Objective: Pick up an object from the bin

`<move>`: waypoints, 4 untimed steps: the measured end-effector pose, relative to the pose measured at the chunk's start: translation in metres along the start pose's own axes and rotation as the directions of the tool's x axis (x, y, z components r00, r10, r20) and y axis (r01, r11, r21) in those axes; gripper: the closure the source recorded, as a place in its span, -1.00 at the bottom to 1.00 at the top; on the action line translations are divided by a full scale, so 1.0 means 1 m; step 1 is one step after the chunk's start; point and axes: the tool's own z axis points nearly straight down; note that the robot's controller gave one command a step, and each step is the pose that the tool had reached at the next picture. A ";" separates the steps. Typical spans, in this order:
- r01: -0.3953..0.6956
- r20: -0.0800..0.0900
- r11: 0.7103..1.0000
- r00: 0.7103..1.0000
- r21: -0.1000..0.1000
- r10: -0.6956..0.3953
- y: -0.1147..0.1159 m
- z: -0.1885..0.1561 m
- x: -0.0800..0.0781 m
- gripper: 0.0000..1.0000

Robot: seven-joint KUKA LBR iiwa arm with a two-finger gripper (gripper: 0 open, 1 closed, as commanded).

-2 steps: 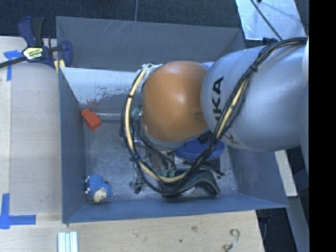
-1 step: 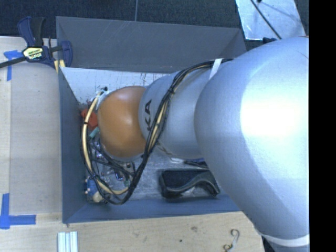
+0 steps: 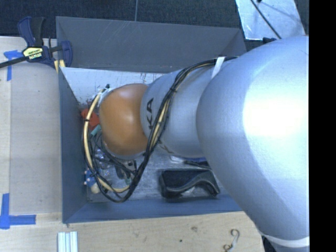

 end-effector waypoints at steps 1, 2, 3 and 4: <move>0.052 0.016 0.999 0.999 -0.005 -0.052 -0.004 -0.135 -0.015 1.00; 0.051 0.007 0.999 0.999 -0.004 -0.051 -0.004 -0.130 -0.013 -1.00; 0.068 -0.003 0.998 0.998 -0.003 -0.068 -0.001 -0.046 0.022 -1.00; 0.274 -0.001 0.962 0.962 -0.001 -0.274 0.000 0.016 0.004 -1.00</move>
Offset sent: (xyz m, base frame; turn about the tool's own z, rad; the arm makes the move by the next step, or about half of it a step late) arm 0.0128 -0.0009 0.1295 -0.0522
